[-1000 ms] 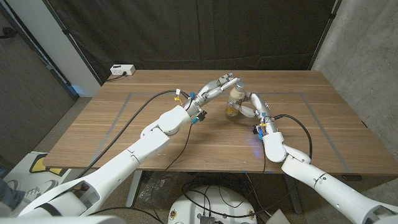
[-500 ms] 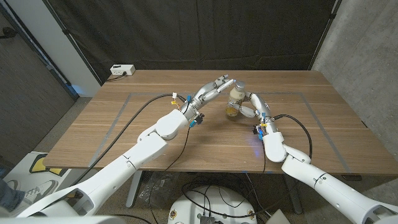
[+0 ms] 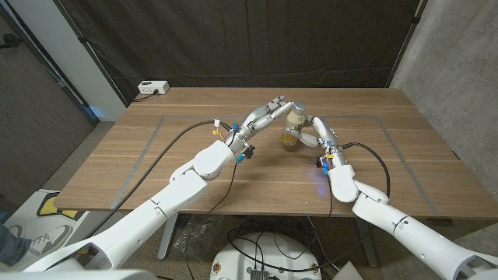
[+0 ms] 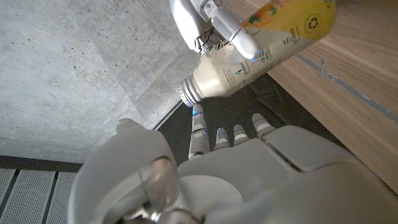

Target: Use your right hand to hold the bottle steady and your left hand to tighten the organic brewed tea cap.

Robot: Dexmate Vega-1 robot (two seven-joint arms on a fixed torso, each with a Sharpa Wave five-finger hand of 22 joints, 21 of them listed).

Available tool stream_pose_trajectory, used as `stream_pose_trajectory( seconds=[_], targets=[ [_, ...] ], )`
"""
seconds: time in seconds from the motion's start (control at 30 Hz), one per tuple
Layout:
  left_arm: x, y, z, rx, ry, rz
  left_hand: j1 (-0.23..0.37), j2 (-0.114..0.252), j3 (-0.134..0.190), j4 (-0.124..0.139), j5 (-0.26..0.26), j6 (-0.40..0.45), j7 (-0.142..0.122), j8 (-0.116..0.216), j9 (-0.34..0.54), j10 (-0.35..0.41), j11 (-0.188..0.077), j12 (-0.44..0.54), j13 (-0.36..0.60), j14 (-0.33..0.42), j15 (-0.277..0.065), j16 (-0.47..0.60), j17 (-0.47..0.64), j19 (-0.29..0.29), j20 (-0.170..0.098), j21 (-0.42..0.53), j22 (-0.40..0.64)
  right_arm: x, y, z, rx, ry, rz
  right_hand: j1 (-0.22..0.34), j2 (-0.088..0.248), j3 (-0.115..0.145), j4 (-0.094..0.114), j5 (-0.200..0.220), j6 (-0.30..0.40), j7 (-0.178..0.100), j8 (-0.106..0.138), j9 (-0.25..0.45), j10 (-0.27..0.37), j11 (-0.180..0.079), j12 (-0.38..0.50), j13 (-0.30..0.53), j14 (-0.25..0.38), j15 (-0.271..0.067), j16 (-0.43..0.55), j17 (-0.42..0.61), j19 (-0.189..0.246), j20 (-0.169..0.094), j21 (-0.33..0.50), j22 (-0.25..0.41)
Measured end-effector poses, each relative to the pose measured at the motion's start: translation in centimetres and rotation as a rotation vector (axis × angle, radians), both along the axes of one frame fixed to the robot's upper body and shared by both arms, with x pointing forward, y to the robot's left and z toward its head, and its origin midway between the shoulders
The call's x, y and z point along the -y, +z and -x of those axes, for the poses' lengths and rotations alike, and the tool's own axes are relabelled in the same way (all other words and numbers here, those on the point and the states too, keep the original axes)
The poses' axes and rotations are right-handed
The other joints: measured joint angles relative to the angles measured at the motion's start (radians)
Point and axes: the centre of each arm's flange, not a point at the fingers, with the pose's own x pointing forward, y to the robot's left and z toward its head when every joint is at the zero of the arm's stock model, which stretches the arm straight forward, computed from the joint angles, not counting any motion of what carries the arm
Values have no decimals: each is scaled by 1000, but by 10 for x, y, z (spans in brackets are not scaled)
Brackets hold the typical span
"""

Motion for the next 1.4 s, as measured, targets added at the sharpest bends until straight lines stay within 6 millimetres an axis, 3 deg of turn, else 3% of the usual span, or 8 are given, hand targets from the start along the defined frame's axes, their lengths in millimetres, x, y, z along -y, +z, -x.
stream_pose_trajectory(
  seconds=[0.83,1.27,1.3,1.4],
  targets=[
    [32,20,-11,43,-74,-91,0,0,8,0,0,0,0,-1,0,0,0,0,0,0,0,0,0,0,0,0,0,2,-3,6,11,-12,-4,-2,2,5,-5,2,0,0,0,0,0,0,1,2,0,0,0,0,-2,-2,5,0],
    [23,18,-14,31,-30,-54,3,3,8,0,0,-4,-4,0,0,0,0,0,0,0,0,0,0,0,0,0,0,3,-2,5,10,-14,-10,-2,2,5,-5,1,0,0,0,0,0,0,1,2,0,0,0,0,-2,-2,5,0],
    [23,7,-15,11,-29,-53,3,3,8,0,0,-4,-4,0,0,0,0,0,0,0,0,0,0,0,0,0,0,3,-2,5,10,-13,-12,-2,2,5,-4,1,0,0,0,0,0,0,1,2,0,0,0,0,-2,-2,5,0],
    [14,14,-10,27,-12,-34,11,10,8,0,0,-4,-4,0,0,0,0,0,0,0,0,0,0,0,0,0,0,3,-2,4,7,-10,-8,-2,2,4,-4,1,0,0,0,0,0,0,1,1,0,0,0,0,-2,-2,5,0]
  ],
)
